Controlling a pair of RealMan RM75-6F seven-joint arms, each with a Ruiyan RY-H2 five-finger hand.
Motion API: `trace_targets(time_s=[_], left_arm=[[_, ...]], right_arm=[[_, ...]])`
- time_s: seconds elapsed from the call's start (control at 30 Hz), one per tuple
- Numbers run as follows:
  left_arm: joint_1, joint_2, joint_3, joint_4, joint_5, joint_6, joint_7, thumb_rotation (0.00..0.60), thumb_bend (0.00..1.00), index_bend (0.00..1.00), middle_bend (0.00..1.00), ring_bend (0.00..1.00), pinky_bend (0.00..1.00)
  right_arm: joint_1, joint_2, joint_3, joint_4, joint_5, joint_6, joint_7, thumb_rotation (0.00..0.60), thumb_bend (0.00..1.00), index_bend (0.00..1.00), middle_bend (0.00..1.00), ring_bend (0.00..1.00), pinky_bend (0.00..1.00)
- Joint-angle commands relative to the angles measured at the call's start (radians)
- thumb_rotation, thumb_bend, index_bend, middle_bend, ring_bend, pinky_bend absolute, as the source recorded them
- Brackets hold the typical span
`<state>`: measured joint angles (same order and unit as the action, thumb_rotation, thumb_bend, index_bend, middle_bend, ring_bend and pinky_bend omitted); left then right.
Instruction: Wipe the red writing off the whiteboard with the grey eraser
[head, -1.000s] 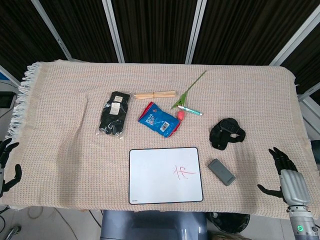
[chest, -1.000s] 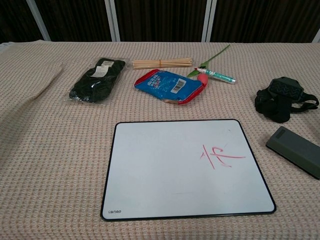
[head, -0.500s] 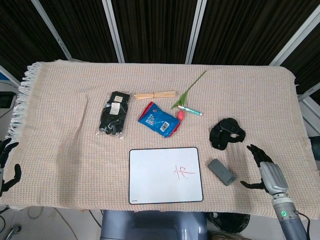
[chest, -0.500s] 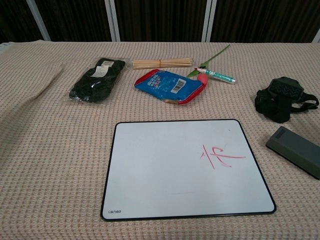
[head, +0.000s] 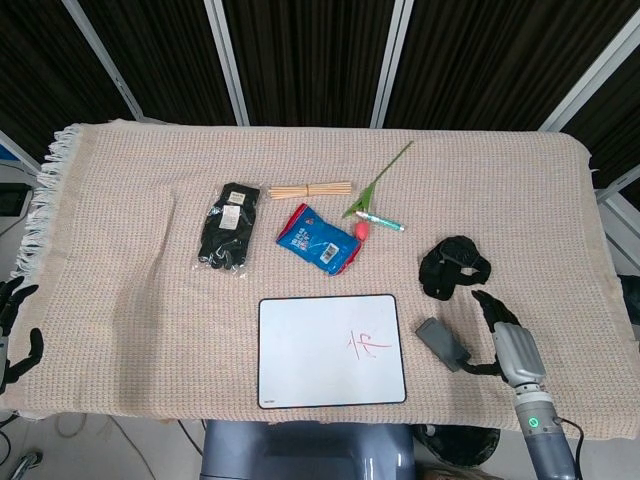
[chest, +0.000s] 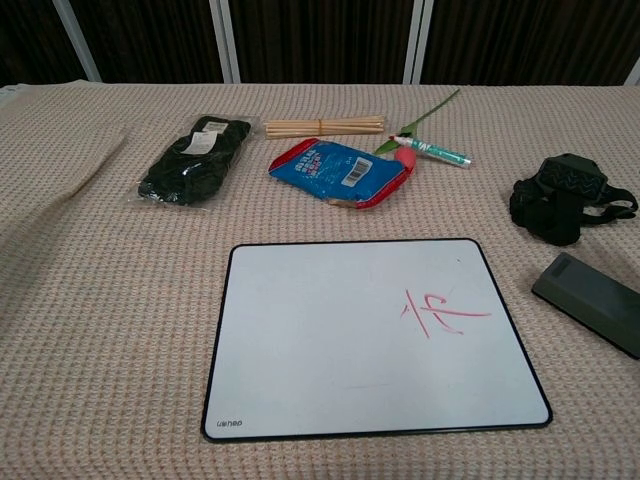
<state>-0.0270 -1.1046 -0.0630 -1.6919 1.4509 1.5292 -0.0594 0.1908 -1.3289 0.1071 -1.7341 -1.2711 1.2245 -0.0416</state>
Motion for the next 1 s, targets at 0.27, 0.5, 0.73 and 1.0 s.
trace_targets(time_s=[0.27,0.5,0.73,1.0], left_arm=[[0.0,0.002,0.0,-0.001,0.0,-0.002,-0.004,0.6,0.56,0.16,0.05,0.0,0.08],[-0.001,0.003,0.0,-0.001,-0.002,-0.004,-0.004,0.6,0.56,0.16,0.05,0.0,0.07],[-0.002,0.003,0.0,-0.001,-0.003,-0.006,-0.003,0.6,0.56,0.16,0.05,0.0,0.08],[-0.002,0.004,0.0,-0.001,-0.003,-0.007,-0.003,0.6,0.56,0.16,0.05,0.0,0.08]], right_arm=[[0.022,-0.074,0.007,-0.027,0.08,-0.002,-0.115,0.6,0.05,0.09,0.19,0.2,0.15],[0.031,-0.134,0.009,-0.003,0.112,0.02,-0.192,0.6,0.09,0.14,0.22,0.24,0.19],[0.033,-0.173,0.005,0.021,0.124,0.042,-0.235,0.6,0.17,0.22,0.28,0.28,0.23],[0.027,-0.195,-0.003,0.038,0.129,0.057,-0.253,0.6,0.24,0.3,0.33,0.33,0.26]])
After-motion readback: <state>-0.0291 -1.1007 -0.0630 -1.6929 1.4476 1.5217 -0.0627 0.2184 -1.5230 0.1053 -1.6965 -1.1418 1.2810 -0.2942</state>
